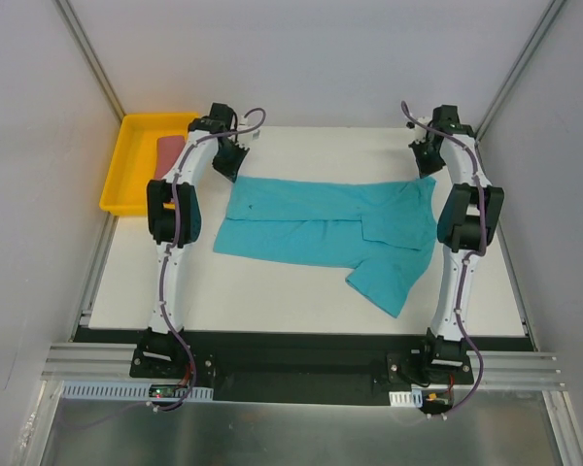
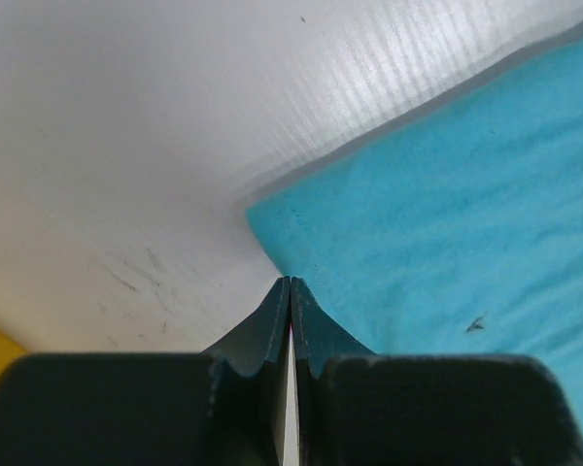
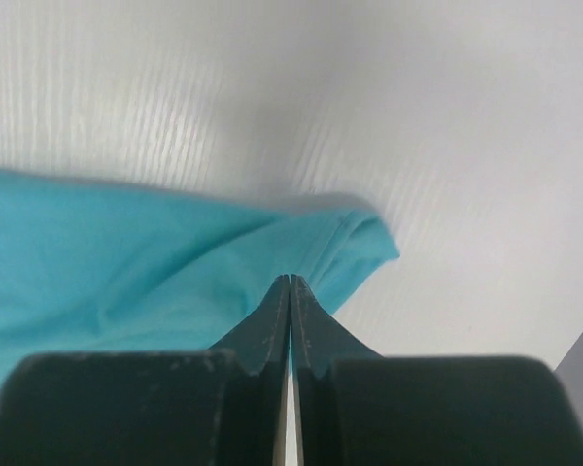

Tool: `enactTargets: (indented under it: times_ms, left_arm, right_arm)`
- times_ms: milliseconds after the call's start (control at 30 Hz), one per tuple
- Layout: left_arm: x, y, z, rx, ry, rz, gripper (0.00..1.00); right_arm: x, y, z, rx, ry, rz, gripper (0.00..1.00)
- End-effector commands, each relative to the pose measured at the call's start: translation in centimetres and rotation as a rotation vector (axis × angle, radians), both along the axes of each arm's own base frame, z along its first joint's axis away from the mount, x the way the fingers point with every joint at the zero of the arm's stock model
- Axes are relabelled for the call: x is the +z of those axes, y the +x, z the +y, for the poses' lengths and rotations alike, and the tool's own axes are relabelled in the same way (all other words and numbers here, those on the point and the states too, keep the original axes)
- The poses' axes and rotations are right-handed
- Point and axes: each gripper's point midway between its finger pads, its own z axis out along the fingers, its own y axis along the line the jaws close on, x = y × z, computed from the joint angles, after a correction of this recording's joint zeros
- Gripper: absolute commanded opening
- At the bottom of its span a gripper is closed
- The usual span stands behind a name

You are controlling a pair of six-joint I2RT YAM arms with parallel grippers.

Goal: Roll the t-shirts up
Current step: Fold the T-shirt at the center of the board.

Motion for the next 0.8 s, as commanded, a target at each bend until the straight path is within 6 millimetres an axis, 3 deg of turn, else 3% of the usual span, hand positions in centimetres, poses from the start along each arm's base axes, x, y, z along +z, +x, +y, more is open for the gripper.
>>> enactTargets:
  times_ms: [0, 300, 433, 567, 667, 767]
  left_arm:
    - [-0.6, 0.4, 1.6, 0.024, 0.086, -0.001, 0.00]
    - [-3.7, -0.1, 3.6, 0.081, 0.157, 0.062, 0.00]
    - [-4.7, 0.4, 4.9, 0.114, 0.176, 0.065, 0.00]
    - [-5.3, 1.0, 5.6, 0.121, 0.181, 0.061, 0.00]
    - [-4.0, 2.0, 5.3, 0.138, 0.157, 0.021, 0.00]
    - [0.3, 3.0, 3.2, 0.140, 0.045, -0.054, 0.00]
  right_arm:
    - [-1.2, 2.2, -0.6, 0.015, -0.062, -0.024, 0.02]
    - [-4.1, 0.5, -3.7, 0.007, -0.219, 0.083, 0.01]
    - [-4.7, 0.9, -5.2, -0.018, -0.264, 0.074, 0.01]
    - [-4.6, 2.4, -4.8, 0.006, -0.269, 0.024, 0.01]
    - [-4.3, 4.1, -4.5, 0.018, -0.290, -0.035, 0.01]
    - [-3.8, 5.2, -4.1, 0.016, -0.287, -0.081, 0.01]
